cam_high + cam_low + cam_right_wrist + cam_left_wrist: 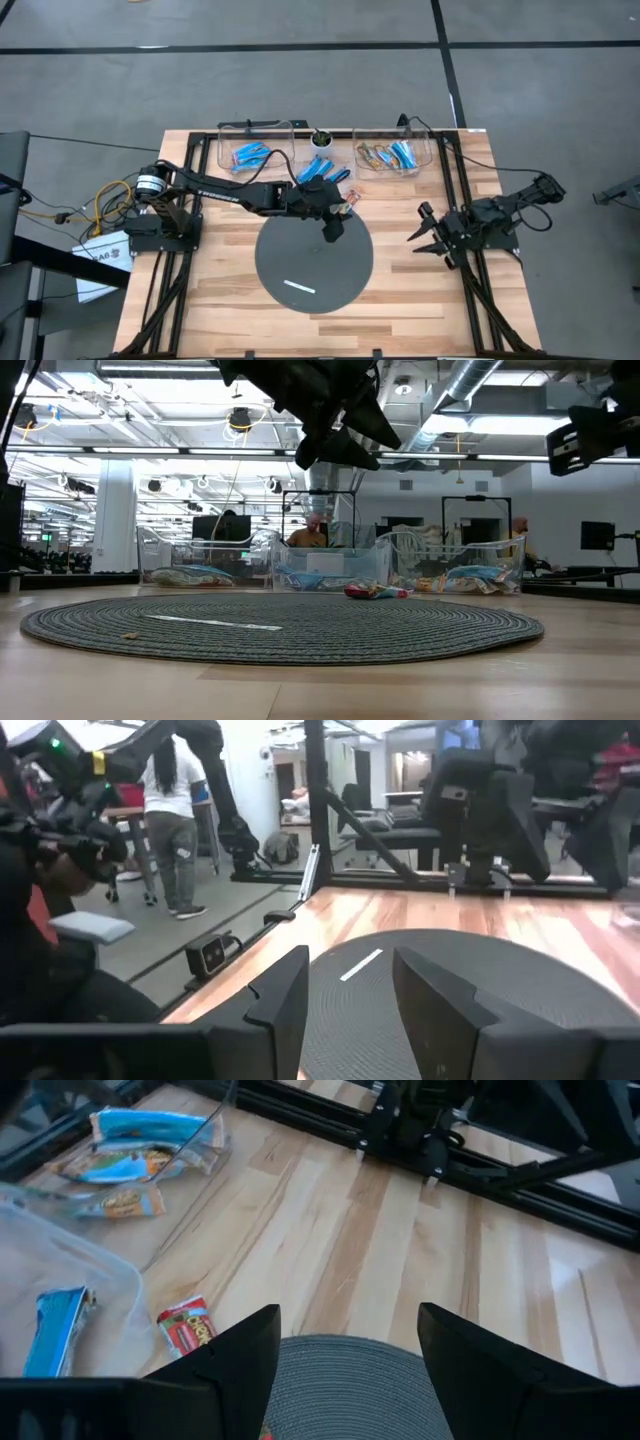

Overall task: Pick and place Granola Bars by type
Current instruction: Put the red granola bar into the left transparent bin

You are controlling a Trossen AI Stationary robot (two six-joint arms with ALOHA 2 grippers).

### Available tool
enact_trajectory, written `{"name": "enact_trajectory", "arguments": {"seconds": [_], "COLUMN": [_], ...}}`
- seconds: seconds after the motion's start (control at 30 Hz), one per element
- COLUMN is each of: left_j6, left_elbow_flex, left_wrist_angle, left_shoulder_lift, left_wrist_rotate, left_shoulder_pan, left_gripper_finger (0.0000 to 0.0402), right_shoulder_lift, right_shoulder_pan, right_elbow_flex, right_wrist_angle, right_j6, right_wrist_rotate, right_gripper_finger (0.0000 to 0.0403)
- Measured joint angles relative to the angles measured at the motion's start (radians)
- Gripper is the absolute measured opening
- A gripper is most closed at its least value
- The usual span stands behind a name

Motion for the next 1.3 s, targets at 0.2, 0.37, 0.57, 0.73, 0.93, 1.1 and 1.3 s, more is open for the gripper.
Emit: {"name": "enact_trajectory", "arguments": {"seconds": [0.2, 0.37, 0.57, 0.73, 0.93, 1.1, 1.3], "left_j6": [-0.067, -0.077, -0.077, -0.077, -0.077, -0.071, -0.073], "left_elbow_flex": [0.0, 0.0, 0.0, 0.0, 0.016, 0.057, 0.07], "left_wrist_angle": [-0.017, -0.024, -0.057, -0.076, -0.125, -0.155, -0.172], "left_shoulder_lift": [0.0, 0.0, 0.0, 0.0, 0.0, 0.0, 0.01], "left_wrist_rotate": [-0.053, -0.098, -0.147, -0.181, -0.214, -0.232, -0.245], "left_shoulder_pan": [0.0, 0.0, 0.0, 0.003, 0.006, 0.015, 0.028], "left_gripper_finger": [0.0231, 0.0231, 0.0231, 0.0231, 0.0231, 0.0231, 0.0231], "right_shoulder_lift": [0.001, 0.001, 0.001, 0.001, 0.001, 0.001, 0.001], "right_shoulder_pan": [-0.018, -0.018, -0.018, -0.018, -0.018, -0.018, -0.018], "right_elbow_flex": [0.0, 0.0, 0.0, 0.0, 0.0, 0.0, 0.0], "right_wrist_angle": [-0.001, -0.001, -0.002, -0.003, -0.003, -0.003, -0.004], "right_j6": [0.088, 0.09, 0.09, 0.091, 0.091, 0.091, 0.091], "right_wrist_rotate": [-0.002, -0.002, -0.001, -0.001, -0.001, -0.001, -0.001], "right_gripper_finger": [0.0139, 0.0137, 0.0141, 0.0139, 0.0137, 0.0141, 0.0138]}}
